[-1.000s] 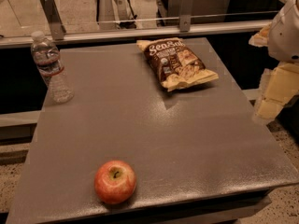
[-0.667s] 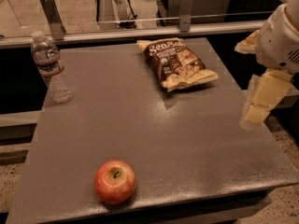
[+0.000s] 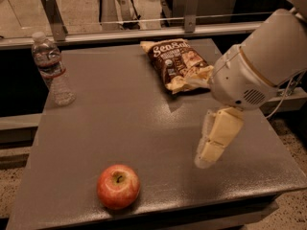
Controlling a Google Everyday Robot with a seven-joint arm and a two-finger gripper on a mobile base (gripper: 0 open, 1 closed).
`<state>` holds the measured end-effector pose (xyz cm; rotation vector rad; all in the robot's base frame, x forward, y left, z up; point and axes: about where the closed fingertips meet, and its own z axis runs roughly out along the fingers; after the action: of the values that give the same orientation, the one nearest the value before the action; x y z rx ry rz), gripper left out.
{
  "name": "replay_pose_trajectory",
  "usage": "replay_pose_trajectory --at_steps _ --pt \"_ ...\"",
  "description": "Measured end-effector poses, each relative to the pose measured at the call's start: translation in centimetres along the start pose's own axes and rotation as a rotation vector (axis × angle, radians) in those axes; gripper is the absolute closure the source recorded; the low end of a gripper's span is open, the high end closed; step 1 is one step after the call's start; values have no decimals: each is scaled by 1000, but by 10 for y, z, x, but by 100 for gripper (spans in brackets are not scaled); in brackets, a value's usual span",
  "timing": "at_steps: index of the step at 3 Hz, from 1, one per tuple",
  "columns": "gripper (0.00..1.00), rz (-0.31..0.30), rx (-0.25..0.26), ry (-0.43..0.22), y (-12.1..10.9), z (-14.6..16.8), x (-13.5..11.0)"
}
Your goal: Move apple near water bottle
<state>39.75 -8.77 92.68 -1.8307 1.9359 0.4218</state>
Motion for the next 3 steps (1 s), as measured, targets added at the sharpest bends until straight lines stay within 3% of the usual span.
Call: replay_pose_trajectory --at_steps 1,3 --pt "0 -35 -91 -91 36 35 -27" --pt "0 -41 -181 -176 84 94 -48"
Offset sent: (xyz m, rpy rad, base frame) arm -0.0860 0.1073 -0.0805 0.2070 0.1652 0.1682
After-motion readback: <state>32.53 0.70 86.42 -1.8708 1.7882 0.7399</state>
